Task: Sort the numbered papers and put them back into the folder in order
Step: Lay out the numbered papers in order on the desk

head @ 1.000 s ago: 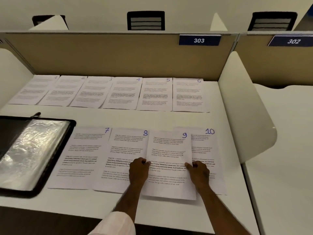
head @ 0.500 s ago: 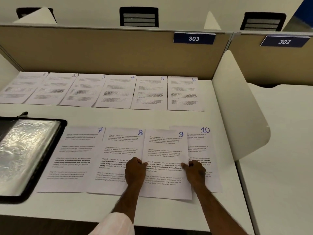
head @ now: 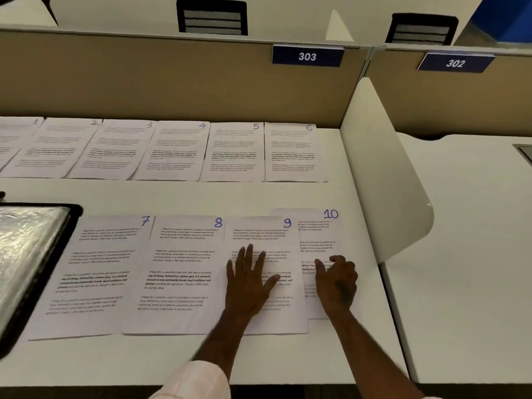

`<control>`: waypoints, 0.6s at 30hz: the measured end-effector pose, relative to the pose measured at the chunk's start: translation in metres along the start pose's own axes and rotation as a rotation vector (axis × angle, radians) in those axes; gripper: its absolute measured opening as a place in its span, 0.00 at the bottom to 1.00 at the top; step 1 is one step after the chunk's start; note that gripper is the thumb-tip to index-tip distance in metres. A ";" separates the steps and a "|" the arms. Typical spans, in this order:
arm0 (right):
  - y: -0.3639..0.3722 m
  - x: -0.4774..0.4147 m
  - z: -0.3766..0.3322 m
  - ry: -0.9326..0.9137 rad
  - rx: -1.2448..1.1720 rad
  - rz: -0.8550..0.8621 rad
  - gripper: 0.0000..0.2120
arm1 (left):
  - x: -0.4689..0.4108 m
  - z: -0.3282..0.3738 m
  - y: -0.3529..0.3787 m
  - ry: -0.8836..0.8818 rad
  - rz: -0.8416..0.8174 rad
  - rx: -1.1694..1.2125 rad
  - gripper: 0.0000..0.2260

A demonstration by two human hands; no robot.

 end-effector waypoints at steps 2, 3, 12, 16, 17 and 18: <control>-0.003 -0.011 0.006 -0.026 0.109 0.020 0.26 | 0.006 0.003 0.013 0.064 -0.040 -0.073 0.34; -0.003 -0.015 0.012 -0.015 0.172 0.008 0.28 | 0.009 0.003 0.017 0.076 -0.060 -0.095 0.34; 0.011 -0.040 0.033 0.200 0.175 -0.171 0.36 | 0.019 0.001 0.028 0.027 -0.089 -0.130 0.34; 0.021 -0.048 0.042 0.350 -0.061 -0.270 0.26 | 0.020 0.001 0.027 0.040 -0.074 -0.128 0.34; 0.020 -0.050 0.041 0.355 -0.128 -0.274 0.22 | 0.020 0.000 0.027 0.041 -0.076 -0.123 0.34; 0.015 -0.051 0.037 0.360 -0.189 -0.273 0.20 | 0.020 0.000 0.027 0.039 -0.078 -0.117 0.34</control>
Point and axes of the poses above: each hand's wrist, its own x-axis away from the middle knuckle, its own y-axis out of the palm, z = x × y, the point moved 6 cm from there along -x, towards the middle knuckle, and after that the axes turned 14 degrees about z, right-handed, at the moved point
